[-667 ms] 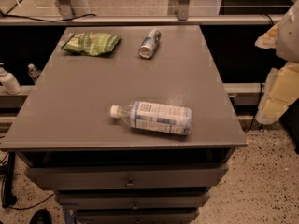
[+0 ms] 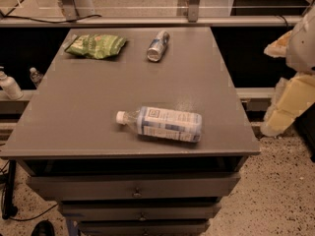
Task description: Move blue plastic bottle near green jalapeno chip bag
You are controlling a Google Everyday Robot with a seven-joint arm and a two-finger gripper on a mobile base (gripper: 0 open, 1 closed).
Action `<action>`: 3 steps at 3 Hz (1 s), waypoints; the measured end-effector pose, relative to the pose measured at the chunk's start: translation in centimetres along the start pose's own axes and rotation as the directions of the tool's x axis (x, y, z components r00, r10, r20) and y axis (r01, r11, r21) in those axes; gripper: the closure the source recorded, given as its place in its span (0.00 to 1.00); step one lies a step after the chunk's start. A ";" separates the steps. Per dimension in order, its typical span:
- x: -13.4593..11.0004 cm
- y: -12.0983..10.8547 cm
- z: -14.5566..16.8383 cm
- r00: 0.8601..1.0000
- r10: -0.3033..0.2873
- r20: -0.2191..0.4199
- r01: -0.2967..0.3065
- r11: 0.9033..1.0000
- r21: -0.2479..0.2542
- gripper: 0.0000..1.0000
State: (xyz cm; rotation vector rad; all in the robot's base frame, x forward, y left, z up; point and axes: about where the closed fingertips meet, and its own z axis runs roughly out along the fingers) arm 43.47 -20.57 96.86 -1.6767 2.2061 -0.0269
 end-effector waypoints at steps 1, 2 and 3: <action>-3.2 2.3 3.0 0.986 0.050 0.162 -0.044 0.998 -0.041 0.00; -6.8 4.3 6.6 0.949 0.049 0.312 -0.024 0.996 -0.084 0.00; -9.4 5.7 10.2 0.918 0.023 0.395 0.023 0.993 -0.113 0.00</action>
Offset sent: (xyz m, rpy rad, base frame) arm -0.0023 0.1502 -0.0898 0.5273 -0.0317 0.1658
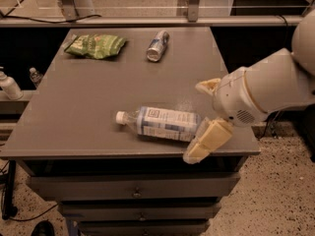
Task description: Move blue plastic bottle near green jalapeno chip bag
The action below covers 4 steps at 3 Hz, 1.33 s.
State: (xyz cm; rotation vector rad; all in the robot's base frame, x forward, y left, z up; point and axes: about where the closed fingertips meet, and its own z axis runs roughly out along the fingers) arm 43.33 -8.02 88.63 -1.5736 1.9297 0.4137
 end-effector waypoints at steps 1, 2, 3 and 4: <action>-0.2 0.2 3.5 0.999 -0.030 0.037 0.031 0.999 -0.031 0.00; -0.1 -0.2 5.9 0.998 -0.048 0.045 0.050 0.998 -0.043 0.19; -0.1 -0.7 6.8 0.997 -0.056 0.047 0.058 0.997 -0.046 0.41; -0.5 -1.6 7.1 0.997 -0.064 0.044 0.066 0.997 -0.046 0.64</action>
Offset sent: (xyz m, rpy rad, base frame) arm 0.0303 0.0478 -0.0677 0.0428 -0.0036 0.0932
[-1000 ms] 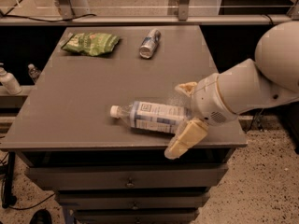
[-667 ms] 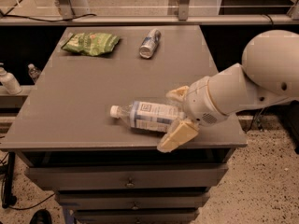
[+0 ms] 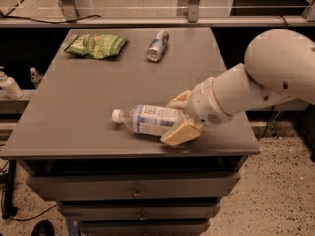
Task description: Move blue plastic bottle near green jalapeno chip bag
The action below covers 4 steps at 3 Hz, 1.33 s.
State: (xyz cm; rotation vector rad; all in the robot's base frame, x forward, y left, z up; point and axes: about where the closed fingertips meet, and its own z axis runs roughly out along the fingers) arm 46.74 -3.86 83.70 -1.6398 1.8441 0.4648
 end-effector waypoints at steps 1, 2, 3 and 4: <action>-1.0 -1.3 0.2 1.000 0.002 -0.007 -0.002 1.000 0.006 0.87; -3.8 -3.7 -0.2 1.000 -0.002 -0.005 0.003 1.000 0.029 1.00; -3.8 -3.7 -0.2 1.000 -0.003 -0.005 0.003 1.000 0.029 1.00; -3.8 -3.8 -0.8 1.000 -0.002 -0.011 0.002 0.999 0.050 1.00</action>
Offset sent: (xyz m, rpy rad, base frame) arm 0.0677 0.0314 0.0549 -0.0061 -0.0410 -0.0412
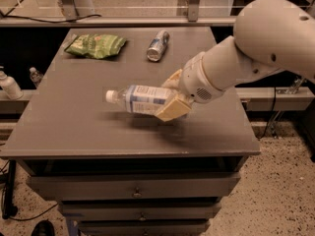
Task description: Move blue plastic bottle near green jalapeno chip bag
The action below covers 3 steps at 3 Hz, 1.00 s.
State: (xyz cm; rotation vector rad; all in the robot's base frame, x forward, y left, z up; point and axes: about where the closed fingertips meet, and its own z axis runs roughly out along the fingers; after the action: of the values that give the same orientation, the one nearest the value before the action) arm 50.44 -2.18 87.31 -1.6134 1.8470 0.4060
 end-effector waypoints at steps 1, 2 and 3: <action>-0.6 -3.0 0.5 0.999 -0.028 0.021 0.027 0.999 0.047 1.00; -1.6 -7.2 2.3 0.997 -0.067 0.039 0.064 0.995 0.075 1.00; -3.7 -11.1 6.1 0.991 -0.119 0.065 0.115 0.992 0.057 1.00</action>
Offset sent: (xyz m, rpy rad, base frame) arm 0.1519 0.0350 0.0062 0.0417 -0.1684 0.0453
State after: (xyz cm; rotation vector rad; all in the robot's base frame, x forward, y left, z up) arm 62.87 2.17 87.13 -1.6420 1.6898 0.3525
